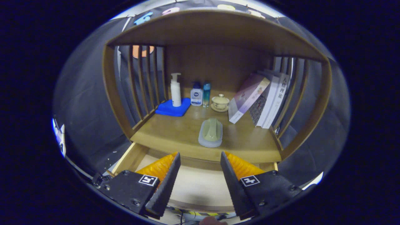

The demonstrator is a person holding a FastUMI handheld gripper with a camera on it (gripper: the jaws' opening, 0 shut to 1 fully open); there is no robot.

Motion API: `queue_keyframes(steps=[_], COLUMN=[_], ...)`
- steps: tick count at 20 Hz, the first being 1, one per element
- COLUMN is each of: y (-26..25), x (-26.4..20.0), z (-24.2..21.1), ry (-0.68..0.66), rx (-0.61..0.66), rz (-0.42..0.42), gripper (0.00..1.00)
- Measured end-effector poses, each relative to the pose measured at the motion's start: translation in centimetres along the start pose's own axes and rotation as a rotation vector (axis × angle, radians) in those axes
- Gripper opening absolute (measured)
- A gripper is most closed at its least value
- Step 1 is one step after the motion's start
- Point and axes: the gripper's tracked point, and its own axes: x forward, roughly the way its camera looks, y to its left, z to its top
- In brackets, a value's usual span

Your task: Pull open the drawer, take out the items inside it, and place them on the countertop above the cabinet.

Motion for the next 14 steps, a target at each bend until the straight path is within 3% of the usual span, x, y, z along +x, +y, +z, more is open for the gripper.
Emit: queue_keyframes(steps=[5, 14], y=[0.1, 2.5], x=[-3.9, -7.7], z=[-1.8, -8.3], ry=[-0.166, -0.376], rx=[0.014, 0.028], rz=[0.001, 0.010], gripper=[0.96, 0.97])
